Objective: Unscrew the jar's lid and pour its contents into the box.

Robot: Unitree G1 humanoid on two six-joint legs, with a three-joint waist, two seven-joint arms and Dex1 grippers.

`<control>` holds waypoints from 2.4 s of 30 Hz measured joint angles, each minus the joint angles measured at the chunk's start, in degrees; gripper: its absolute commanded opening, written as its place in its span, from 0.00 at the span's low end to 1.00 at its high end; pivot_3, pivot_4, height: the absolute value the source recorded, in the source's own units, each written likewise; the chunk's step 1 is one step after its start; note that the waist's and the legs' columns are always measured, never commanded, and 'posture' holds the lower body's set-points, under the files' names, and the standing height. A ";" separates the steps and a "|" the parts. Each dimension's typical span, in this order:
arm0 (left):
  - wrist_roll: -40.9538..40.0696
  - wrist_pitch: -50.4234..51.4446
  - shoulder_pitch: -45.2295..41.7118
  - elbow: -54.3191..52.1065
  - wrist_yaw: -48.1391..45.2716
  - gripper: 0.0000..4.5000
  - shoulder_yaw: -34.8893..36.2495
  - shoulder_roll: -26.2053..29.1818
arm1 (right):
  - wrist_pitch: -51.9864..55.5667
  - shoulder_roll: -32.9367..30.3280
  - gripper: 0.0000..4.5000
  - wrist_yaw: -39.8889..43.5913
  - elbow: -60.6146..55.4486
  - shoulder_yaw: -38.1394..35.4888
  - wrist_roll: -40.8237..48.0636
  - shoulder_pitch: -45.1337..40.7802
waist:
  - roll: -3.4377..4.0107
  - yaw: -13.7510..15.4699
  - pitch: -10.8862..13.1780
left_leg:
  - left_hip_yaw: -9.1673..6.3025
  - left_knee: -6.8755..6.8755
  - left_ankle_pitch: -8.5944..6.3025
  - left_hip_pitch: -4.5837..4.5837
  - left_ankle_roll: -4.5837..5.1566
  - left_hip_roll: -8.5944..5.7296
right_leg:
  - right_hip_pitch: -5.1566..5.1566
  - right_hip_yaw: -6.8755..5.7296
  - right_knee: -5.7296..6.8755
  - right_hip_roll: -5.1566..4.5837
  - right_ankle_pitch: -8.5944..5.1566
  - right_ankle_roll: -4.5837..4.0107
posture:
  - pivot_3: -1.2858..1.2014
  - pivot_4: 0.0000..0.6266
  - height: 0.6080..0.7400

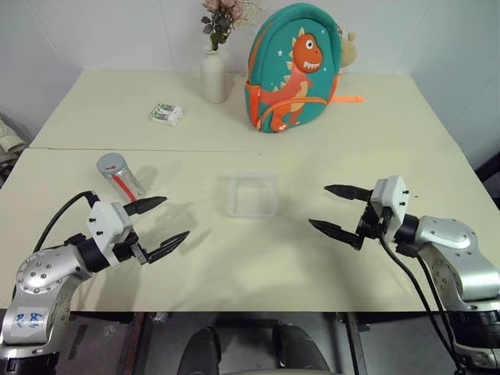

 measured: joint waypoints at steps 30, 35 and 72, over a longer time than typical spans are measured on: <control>11.44 7.32 -3.29 -1.59 44.15 1.00 11.84 -22.19 | -1.89 14.58 0.99 8.25 12.96 10.71 -0.22 -21.09 | -0.49 -1.11 0.15 | 0.73 0.06 -0.15 -0.07 0.00 0.02 | -0.48 0.92 0.06 0.16 0.69 1.19 | 0.52 0.24 1.00; 11.89 7.17 -6.56 2.44 43.26 1.00 9.17 -21.45 | 0.10 14.66 0.99 7.51 9.26 10.71 0.57 -21.08 | -0.49 -1.07 0.15 | 0.73 0.01 -0.21 -0.10 -0.08 0.05 | -0.50 0.91 0.02 0.18 0.67 1.22 | 0.52 0.24 1.00; 18.53 -2.34 -23.86 28.05 49.60 0.74 2.90 -19.85 | 3.13 14.49 1.00 9.30 2.71 12.51 2.93 -18.42 | -0.52 -0.87 0.15 | 0.76 0.04 -0.20 -0.12 -0.07 0.05 | -0.52 0.91 0.07 0.21 0.72 1.38 | 0.52 0.24 1.00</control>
